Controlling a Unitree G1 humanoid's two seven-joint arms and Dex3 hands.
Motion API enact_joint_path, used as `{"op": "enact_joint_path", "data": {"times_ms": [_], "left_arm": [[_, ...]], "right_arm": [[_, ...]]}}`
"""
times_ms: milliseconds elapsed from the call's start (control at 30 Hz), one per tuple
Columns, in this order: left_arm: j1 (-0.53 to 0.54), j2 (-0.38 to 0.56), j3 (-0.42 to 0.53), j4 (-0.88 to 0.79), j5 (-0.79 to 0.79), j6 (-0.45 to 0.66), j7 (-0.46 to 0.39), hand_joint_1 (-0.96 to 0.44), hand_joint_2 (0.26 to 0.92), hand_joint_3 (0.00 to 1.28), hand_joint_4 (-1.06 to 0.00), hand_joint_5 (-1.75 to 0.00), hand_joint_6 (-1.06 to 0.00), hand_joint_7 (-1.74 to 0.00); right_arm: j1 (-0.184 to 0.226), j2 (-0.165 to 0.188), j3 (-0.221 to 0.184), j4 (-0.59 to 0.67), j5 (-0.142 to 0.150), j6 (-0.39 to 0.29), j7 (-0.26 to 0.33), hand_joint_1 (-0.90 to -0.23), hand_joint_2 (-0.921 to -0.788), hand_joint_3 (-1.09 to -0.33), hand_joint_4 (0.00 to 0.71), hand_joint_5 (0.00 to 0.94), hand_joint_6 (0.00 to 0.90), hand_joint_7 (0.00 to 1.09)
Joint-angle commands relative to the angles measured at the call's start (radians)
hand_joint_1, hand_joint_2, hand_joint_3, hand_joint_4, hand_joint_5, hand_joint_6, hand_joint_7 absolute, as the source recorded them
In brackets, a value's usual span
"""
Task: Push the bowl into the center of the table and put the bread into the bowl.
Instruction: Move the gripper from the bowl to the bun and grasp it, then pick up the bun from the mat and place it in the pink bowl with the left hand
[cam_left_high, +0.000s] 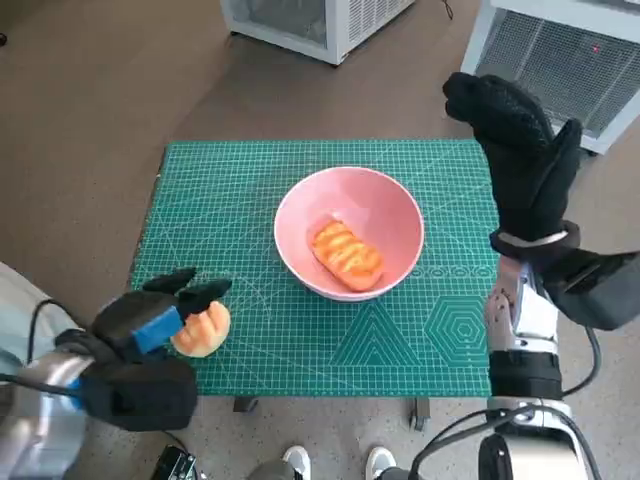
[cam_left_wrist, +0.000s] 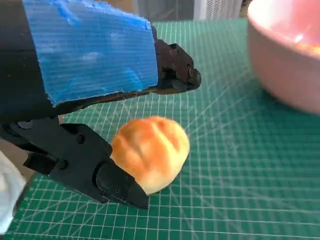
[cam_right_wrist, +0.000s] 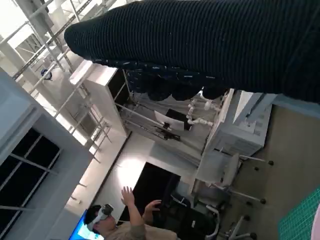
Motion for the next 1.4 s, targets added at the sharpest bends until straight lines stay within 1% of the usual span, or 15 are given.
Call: {"op": "enact_joint_path", "data": {"times_ms": [33, 100, 133, 200, 267, 300, 333, 367, 433, 467, 533, 733, 1067, 1200, 1400], "left_arm": [[-0.025, -0.025, -0.043, 0.077, 0.069, -0.055, 0.078, 0.01, 0.765, 0.01, -0.41, -0.02, -0.48, -0.02], [-0.030, -0.030, -0.049, 0.098, 0.080, -0.071, 0.094, 0.06, 0.782, 0.01, -0.49, -0.03, -0.55, -0.03], [-0.034, -0.031, -0.055, 0.115, 0.089, -0.085, 0.107, 0.07, 0.785, 0.01, -0.51, -0.02, -0.56, -0.03], [-0.042, -0.032, -0.067, 0.148, 0.109, -0.113, 0.135, 0.08, 0.820, 0.03, -0.58, -0.04, -0.63, -0.05], [-0.050, -0.030, -0.076, 0.173, 0.126, -0.135, 0.158, 0.10, 0.875, 0.05, -0.70, -0.06, -0.74, -0.08], [-0.053, -0.029, -0.080, 0.184, 0.135, -0.144, 0.168, 0.11, 0.884, 0.05, -0.73, -0.07, -0.76, -0.09], [-0.058, -0.029, -0.083, 0.194, 0.141, -0.150, 0.175, 0.07, 0.898, 0.08, -0.68, -0.48, -0.69, -0.51], [-0.065, -0.028, -0.087, 0.206, 0.150, -0.157, 0.184, 0.05, 0.906, 0.11, -0.64, -0.76, -0.63, -0.79], [-0.075, -0.025, -0.092, 0.224, 0.163, -0.171, 0.198, 0.02, 0.913, 0.11, -0.65, -1.00, -0.61, -0.97], [-0.079, -0.024, -0.094, 0.232, 0.168, -0.178, 0.203, 0.02, 0.916, 0.09, -0.67, -1.08, -0.62, -1.01], [-0.088, -0.020, -0.094, 0.248, 0.174, -0.193, 0.213, 0.01, 0.917, 0.07, -0.69, -1.13, -0.64, -1.04], [-0.109, -0.005, -0.072, 0.253, 0.153, -0.234, 0.210, 0.00, 0.917, 0.04, -0.72, -1.13, -0.66, -1.12], [-0.206, -0.007, 0.022, 0.130, 0.045, -0.212, 0.118, 0.00, 0.920, 0.05, -0.69, -1.14, -0.67, -1.14], [-0.289, -0.036, 0.054, 0.087, 0.010, -0.193, 0.118, 0.00, 0.913, 0.03, -0.72, -1.11, -0.70, -1.11], [-0.441, -0.091, 0.057, 0.078, 0.008, -0.195, 0.165, 0.00, 0.911, 0.02, -0.74, -1.09, -0.72, -1.08]], "right_arm": [[0.008, -0.004, -0.003, 0.008, -0.002, 0.004, 0.005, -0.690, -0.921, -0.734, 0.271, 0.001, 0.237, 0.25], [0.008, -0.003, -0.002, 0.006, -0.002, 0.005, 0.005, -0.688, -0.921, -0.735, 0.271, 0.001, 0.237, 0.25], [0.008, -0.003, -0.002, 0.006, -0.001, 0.005, 0.006, -0.688, -0.921, -0.735, 0.271, 0.001, 0.237, 0.25], [0.009, -0.001, -0.002, 0.004, 0.001, 0.005, 0.006, -0.690, -0.921, -0.735, 0.271, 0.001, 0.236, 0.25], [0.010, -0.001, -0.002, 0.002, 0.003, 0.006, 0.007, -0.693, -0.921, -0.735, 0.271, 0.001, 0.235, 0.25], [0.011, -0.001, -0.003, 0.001, 0.004, 0.006, 0.007, -0.693, -0.921, -0.735, 0.271, 0.001, 0.235, 0.25], [0.010, -0.001, -0.003, 0.002, 0.004, 0.007, 0.008, -0.694, -0.921, -0.735, 0.271, 0.001, 0.235, 0.25], [0.010, -0.001, -0.003, 0.002, 0.004, 0.006, 0.008, -0.695, -0.921, -0.735, 0.271, 0.001, 0.234, 0.25], [0.011, -0.001, -0.003, 0.004, 0.003, 0.004, 0.009, -0.695, -0.921, -0.734, 0.271, 0.001, 0.234, 0.25], [0.010, -0.001, -0.003, 0.005, 0.003, 0.003, 0.009, -0.696, -0.921, -0.734, 0.272, 0.001, 0.235, 0.25], [0.010, -0.002, -0.003, 0.007, 0.005, 0.003, 0.011, -0.697, -0.921, -0.733, 0.272, 0.001, 0.235, 0.25], [0.015, -0.002, -0.002, -0.001, 0.010, 0.004, 0.017, -0.699, -0.921, -0.733, 0.272, 0.001, 0.236, 0.25], [0.011, -0.005, -0.006, 0.008, 0.012, 0.001, 0.022, -0.710, -0.921, -0.733, 0.270, 0.000, 0.231, 0.24], [0.010, -0.007, -0.010, 0.015, 0.017, 0.001, 0.027, -0.712, -0.921, -0.730, 0.271, 0.001, 0.231, 0.24], [0.014, -0.001, -0.009, 0.006, 0.015, 0.000, 0.024, -0.712, -0.921, -0.730, 0.271, 0.000, 0.230, 0.24]]}}
